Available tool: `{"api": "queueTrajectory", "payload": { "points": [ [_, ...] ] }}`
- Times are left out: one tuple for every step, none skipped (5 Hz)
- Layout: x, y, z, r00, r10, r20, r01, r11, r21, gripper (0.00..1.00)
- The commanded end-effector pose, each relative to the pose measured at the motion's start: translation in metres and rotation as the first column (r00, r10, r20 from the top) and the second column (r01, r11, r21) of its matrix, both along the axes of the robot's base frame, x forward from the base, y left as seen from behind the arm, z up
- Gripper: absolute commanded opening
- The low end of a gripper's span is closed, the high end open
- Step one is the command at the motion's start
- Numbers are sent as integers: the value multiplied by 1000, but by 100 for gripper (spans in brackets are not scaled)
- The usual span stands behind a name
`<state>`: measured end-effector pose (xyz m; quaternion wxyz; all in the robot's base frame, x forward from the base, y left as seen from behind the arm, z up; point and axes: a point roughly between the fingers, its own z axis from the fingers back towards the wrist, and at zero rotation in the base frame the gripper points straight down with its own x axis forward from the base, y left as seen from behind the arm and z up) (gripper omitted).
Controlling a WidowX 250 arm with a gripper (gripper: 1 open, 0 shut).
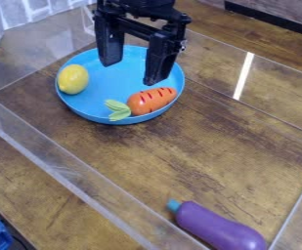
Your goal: Remove the carrot from the blue tray and put it on the table
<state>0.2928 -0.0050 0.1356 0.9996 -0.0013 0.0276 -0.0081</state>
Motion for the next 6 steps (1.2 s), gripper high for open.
{"api": "queueTrajectory", "payload": {
  "points": [
    [-3, 6, -5, 1000, -26, -5, 26, 1000, 3, 100],
    [-6, 14, -9, 998, -56, -8, 56, 998, 7, 100],
    [-3, 22, -23, 993, -119, -7, 119, 993, 12, 100],
    [1, 34, -30, 980, -200, 4, 200, 980, 16, 100],
    [4, 36, -32, 980, -201, 10, 200, 979, 21, 100],
    [7, 35, -35, 979, -201, 15, 201, 979, 28, 100]
  ]
}}
